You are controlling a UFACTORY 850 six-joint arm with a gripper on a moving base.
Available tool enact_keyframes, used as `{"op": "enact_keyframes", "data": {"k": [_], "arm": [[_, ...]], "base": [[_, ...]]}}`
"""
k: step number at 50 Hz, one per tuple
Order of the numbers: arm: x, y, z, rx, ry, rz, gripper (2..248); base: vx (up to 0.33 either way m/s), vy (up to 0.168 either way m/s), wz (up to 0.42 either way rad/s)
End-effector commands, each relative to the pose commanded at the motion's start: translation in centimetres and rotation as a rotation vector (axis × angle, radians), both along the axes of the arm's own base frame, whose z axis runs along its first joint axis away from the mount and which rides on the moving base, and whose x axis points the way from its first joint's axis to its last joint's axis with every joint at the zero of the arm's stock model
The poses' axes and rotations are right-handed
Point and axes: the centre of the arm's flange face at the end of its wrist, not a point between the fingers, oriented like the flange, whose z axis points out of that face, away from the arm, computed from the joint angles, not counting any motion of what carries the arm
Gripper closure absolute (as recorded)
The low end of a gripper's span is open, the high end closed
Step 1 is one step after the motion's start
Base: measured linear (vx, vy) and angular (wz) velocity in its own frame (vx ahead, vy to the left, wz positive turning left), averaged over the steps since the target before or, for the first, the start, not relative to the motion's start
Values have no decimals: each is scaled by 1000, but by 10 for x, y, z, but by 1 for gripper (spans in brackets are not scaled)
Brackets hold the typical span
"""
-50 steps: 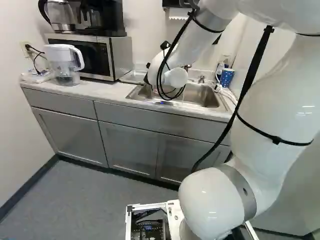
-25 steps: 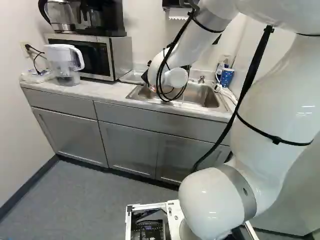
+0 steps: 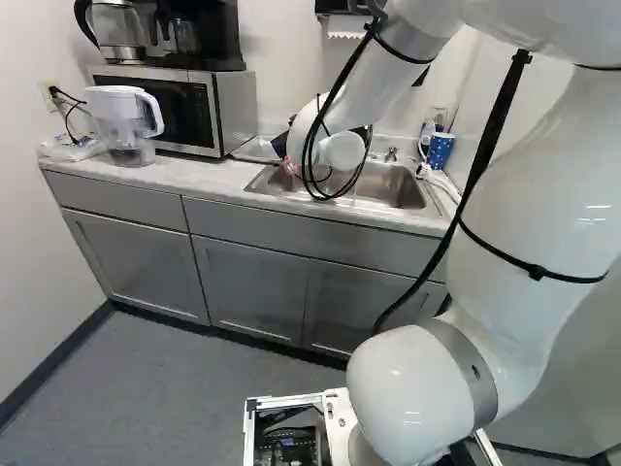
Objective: Rinse the cup and place it in the tray
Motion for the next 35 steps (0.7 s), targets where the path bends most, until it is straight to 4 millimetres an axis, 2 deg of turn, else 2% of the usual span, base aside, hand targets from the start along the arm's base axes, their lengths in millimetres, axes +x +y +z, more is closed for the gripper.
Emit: {"op": "enact_keyframes", "data": {"k": [35], "arm": [[0, 0, 0, 361, 62, -56, 124]], "base": [[0, 0, 0]]}}
